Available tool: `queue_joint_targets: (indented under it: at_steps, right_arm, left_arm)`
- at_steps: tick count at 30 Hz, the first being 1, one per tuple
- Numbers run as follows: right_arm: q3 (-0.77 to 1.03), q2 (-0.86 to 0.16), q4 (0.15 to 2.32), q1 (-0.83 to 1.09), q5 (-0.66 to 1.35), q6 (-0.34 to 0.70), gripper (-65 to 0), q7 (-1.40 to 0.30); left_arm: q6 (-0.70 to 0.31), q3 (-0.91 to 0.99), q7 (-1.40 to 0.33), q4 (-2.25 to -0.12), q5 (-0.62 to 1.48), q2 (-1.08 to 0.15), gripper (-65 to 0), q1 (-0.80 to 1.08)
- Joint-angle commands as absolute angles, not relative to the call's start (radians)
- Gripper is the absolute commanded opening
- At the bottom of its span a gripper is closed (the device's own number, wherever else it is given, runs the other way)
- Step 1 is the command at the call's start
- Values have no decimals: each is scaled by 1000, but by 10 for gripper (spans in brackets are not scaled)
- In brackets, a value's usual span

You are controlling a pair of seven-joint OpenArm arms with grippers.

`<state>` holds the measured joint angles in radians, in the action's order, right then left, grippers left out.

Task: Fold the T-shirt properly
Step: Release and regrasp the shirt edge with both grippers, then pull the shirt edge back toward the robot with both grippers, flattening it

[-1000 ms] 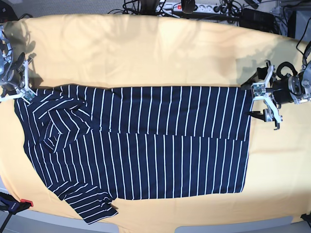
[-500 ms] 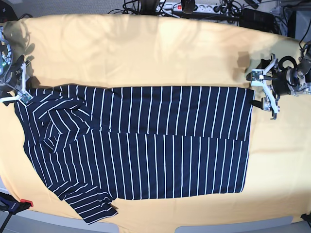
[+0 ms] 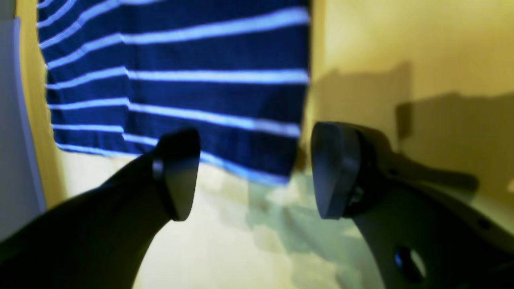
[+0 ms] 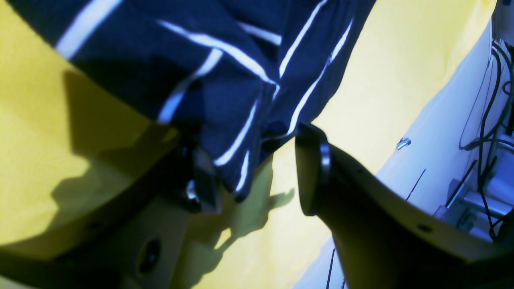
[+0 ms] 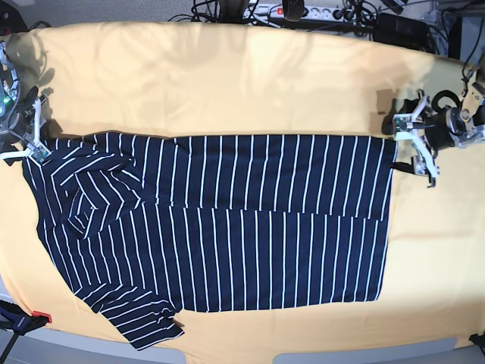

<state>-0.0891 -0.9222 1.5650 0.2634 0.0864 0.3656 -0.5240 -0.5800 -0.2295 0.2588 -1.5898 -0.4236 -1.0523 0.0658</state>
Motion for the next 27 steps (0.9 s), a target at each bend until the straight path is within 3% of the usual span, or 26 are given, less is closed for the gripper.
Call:
queue_joint_targets:
  at_steps: [1, 12, 15, 24, 25, 27]
  right_arm:
    - [-78, -948, 1573, 252, 82, 355, -344, -524]
    - [-78, -948, 1573, 252, 82, 355, -344, -525]
    - [-78, -948, 1573, 252, 82, 354, -344, -535]
    - [-78, -948, 1573, 252, 82, 354, -344, -535]
    - [-78, -948, 1573, 252, 82, 353, -344, -535]
    - [-78, -948, 1573, 252, 82, 353, -344, -535]
  left_arm:
    - [-572, -216, 270, -1598, -414, -1071, -213, 52]
    - [-538, -216, 271, -1583, -461, -1058, -213, 27]
    - [-490, -233, 270, -1557, -487, -1055, -213, 6]
    - [-494, -463, 262, -1502, -490, -1052, -217, -136]
    - [-505, -472, 262, -1502, -490, -1052, -242, -146]
    - [-512, -473, 261, -1506, -490, -1053, -396, -154]
